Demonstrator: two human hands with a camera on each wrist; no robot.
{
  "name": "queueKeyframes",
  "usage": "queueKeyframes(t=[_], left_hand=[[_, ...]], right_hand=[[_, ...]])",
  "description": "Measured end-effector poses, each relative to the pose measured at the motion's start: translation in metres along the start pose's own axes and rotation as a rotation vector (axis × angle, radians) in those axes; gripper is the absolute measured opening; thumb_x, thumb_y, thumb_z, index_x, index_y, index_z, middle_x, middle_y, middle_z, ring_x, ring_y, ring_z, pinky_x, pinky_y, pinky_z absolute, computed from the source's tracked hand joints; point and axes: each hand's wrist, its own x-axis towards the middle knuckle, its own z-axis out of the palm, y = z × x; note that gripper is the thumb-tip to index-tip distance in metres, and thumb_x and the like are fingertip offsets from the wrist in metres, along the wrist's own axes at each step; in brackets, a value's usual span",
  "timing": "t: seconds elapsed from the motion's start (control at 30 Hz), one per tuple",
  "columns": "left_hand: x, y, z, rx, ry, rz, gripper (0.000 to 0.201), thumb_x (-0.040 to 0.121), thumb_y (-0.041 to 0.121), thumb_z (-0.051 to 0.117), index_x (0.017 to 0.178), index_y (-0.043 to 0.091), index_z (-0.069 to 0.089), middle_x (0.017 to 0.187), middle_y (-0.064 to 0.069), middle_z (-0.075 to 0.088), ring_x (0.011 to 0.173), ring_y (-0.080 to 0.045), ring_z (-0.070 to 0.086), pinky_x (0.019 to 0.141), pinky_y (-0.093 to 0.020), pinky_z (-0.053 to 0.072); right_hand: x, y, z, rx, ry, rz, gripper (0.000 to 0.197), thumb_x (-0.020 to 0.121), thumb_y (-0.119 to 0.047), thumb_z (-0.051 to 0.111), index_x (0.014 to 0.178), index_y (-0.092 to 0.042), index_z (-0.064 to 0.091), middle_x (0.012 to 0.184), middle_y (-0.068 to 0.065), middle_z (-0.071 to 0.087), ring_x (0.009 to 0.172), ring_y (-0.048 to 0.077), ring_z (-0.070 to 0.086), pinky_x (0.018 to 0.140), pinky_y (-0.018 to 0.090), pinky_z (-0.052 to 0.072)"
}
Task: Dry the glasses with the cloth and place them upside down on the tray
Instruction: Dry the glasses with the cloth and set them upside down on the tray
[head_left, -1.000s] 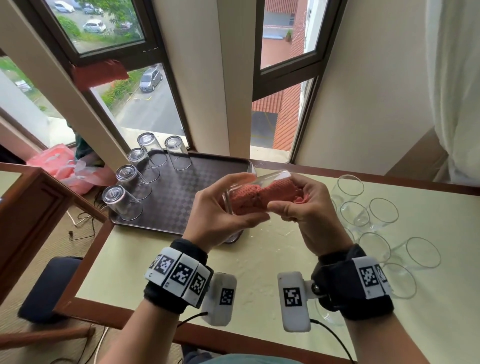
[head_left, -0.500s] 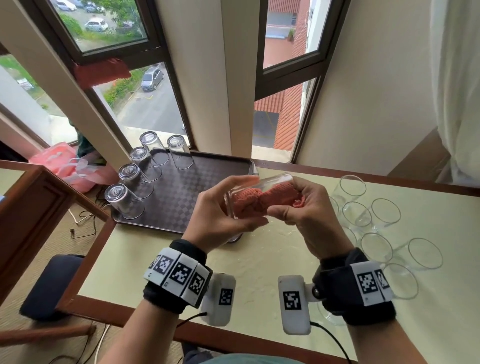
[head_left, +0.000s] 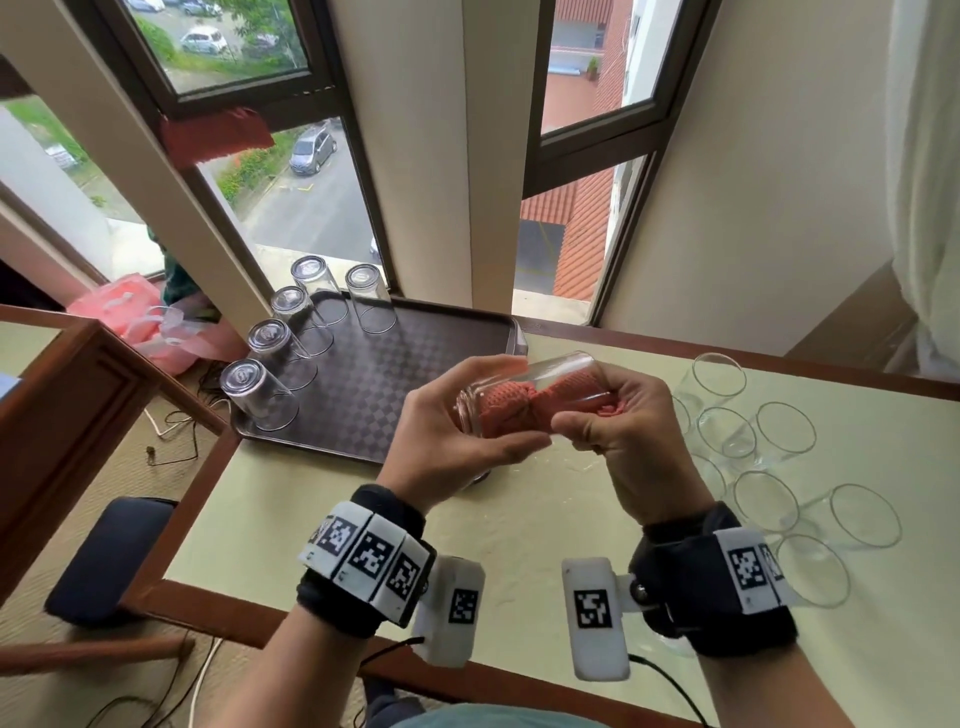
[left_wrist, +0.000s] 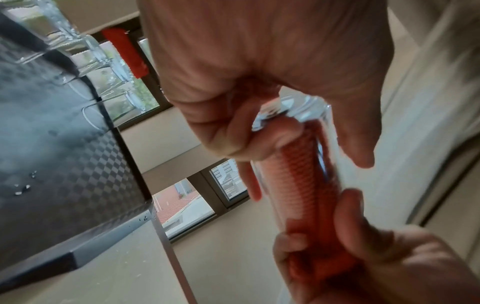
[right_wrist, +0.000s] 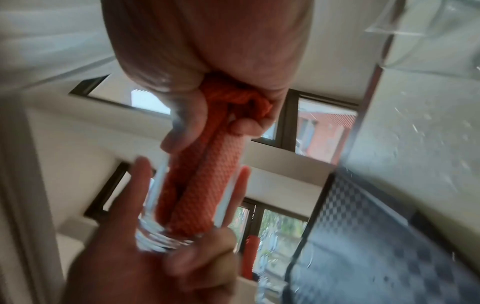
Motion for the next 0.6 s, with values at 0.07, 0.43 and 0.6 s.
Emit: queueKeyframes(t=[0.07,0.43,0.6], left_hand=[[0.002,0.000,-0.002,-0.075,-0.010,-0.095,0.070,0.061,0.014,0.093,0.124,0.014,0.064,0.104,-0.003,0.076,0.088,-0.020,0.075,0.075,-0.029,0.061],[-0.006,0.004,-0.019,0.156,0.130,0.027,0.082,0.053,0.038,0.096,0.123,0.009,0.064,0.109,-0.005,0.074,0.092,-0.018,0.075,0.082,-0.039,0.062],[-0.006,0.009,-0.024,-0.099,0.099,-0.150,0.065,0.061,0.018,0.093,0.118,0.009,0.061,0.098,-0.007,0.075,0.080,-0.014,0.074,0.065,-0.022,0.058]], right_hand=[[-0.002,0.004,0.005,0.019,0.040,-0.044,0.026,0.056,0.009,0.069,0.081,0.000,0.067,0.067,0.001,0.068,0.063,0.011,0.062,0.057,0.022,0.052],[0.017,-0.005,0.022,-0.051,-0.114,0.096,0.023,0.064,0.007,0.074,0.080,-0.008,0.066,0.066,0.001,0.066,0.055,0.007,0.058,0.048,0.019,0.046],[0.016,-0.001,0.032,0.018,-0.064,0.038,0.035,0.065,0.032,0.060,0.080,0.001,0.065,0.075,0.007,0.071,0.074,0.018,0.068,0.059,0.029,0.058]])
